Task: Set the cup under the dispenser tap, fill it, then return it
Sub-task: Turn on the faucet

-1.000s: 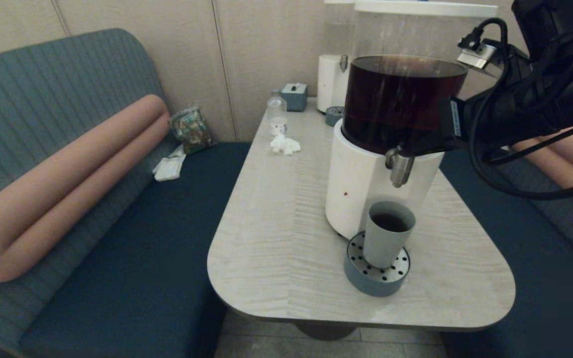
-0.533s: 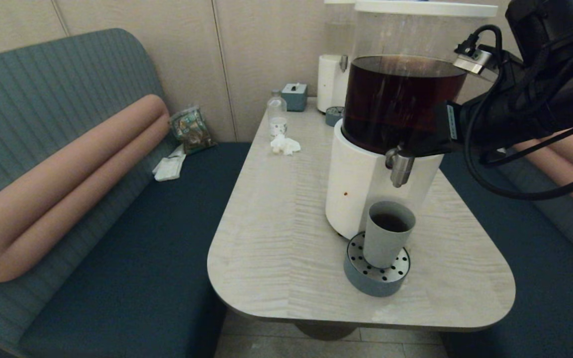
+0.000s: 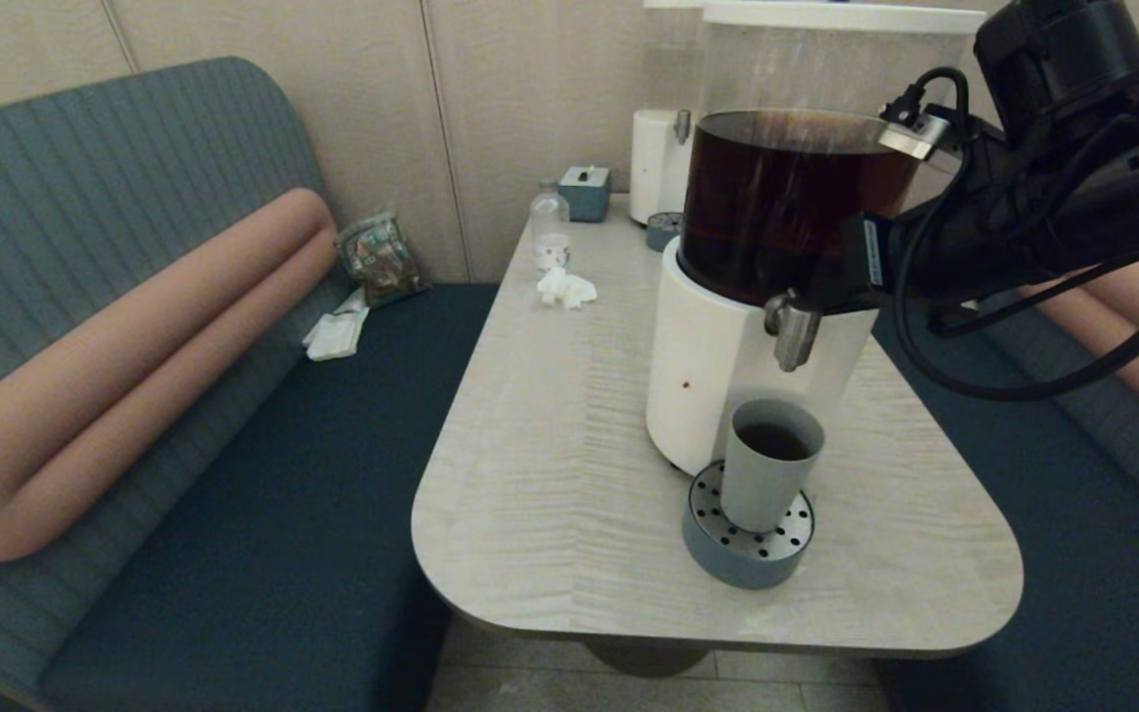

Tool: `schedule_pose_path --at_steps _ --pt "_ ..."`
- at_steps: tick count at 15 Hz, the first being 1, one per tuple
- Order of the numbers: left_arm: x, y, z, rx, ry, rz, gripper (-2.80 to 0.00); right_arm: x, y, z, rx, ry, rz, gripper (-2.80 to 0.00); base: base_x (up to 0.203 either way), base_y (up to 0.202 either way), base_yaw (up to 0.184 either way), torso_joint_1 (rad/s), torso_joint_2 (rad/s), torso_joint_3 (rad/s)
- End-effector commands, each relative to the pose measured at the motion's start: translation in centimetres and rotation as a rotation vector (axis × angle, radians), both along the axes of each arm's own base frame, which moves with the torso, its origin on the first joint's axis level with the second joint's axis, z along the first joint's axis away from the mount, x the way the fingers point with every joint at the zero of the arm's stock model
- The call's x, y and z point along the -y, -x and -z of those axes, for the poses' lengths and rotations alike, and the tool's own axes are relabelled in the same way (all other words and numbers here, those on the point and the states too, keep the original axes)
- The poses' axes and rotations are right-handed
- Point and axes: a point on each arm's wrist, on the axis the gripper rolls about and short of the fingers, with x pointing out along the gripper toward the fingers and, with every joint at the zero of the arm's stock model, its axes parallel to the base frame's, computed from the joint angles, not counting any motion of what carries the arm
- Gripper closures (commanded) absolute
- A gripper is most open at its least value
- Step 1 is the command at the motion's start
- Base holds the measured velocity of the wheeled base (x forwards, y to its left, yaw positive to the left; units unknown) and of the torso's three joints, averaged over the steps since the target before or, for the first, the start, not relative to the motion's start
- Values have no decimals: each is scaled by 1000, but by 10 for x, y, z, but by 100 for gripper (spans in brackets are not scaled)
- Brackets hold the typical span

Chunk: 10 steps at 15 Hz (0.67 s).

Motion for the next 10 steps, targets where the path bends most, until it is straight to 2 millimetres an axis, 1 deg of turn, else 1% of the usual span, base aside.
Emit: schedule_pose_path --at_steps 1,4,10 --pt "0 0 0 -2 1 -1 0 -2 -2 0 6 -4 -5 0 0 0 0 0 0 0" --pt "0 0 0 -2 1 -1 0 -6 -4 -3 30 -12 -15 0 0 0 0 0 0 0" --pt "0 0 0 -2 1 -1 0 -17 -7 3 17 -11 -46 0 0 0 0 0 0 0"
